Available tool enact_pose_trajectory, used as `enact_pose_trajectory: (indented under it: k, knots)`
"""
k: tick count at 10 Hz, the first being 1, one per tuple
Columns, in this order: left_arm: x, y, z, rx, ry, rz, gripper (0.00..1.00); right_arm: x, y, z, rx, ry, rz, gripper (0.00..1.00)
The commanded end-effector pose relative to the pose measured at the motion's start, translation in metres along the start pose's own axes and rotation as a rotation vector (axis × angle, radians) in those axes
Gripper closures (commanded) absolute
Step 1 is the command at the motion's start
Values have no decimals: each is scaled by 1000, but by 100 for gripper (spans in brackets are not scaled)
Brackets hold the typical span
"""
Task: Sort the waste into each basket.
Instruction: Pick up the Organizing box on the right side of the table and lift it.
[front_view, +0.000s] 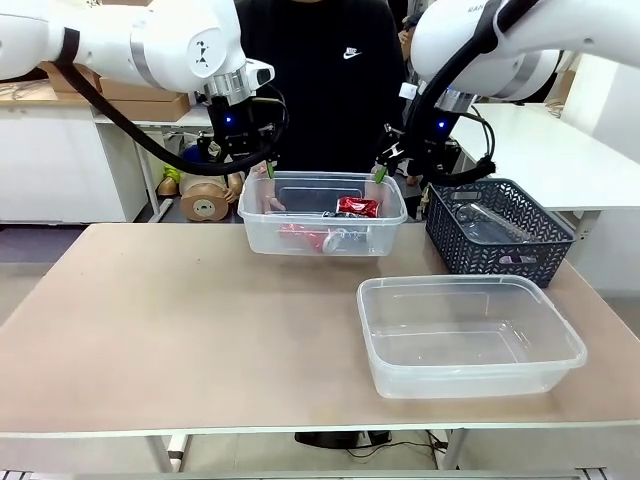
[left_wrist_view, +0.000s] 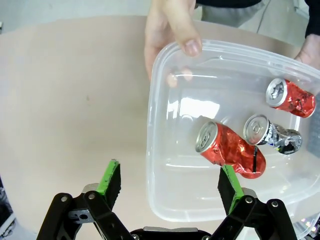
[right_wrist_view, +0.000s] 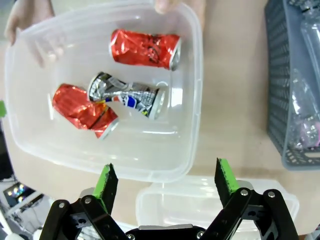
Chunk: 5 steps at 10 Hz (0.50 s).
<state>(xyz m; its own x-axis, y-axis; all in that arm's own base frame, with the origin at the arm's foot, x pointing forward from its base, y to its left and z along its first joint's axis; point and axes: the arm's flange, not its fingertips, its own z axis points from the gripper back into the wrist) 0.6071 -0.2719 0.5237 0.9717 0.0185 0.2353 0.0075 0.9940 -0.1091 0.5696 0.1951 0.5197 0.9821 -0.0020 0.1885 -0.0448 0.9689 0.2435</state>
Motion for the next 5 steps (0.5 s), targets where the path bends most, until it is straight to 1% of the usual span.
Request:
enact_pose_trajectory:
  k: [1,2,3,4,5]
  knots:
    - [0,0,0,0,0,0,0,0,0,4,2,-9,3,0]
    - [-6,0,14,-62,16,75,0,0,0,0,0,0,0,0]
    - [-30,-18,28,36,25,79,0,-30,-24,13,-47,87,46,0]
    - [-56,-44,25,109,47,177,0,-53,-57,22,-87,182,118,0]
    - [-80,-68,20,86,82,163,0,-74,-86,26,-162,190,83,0]
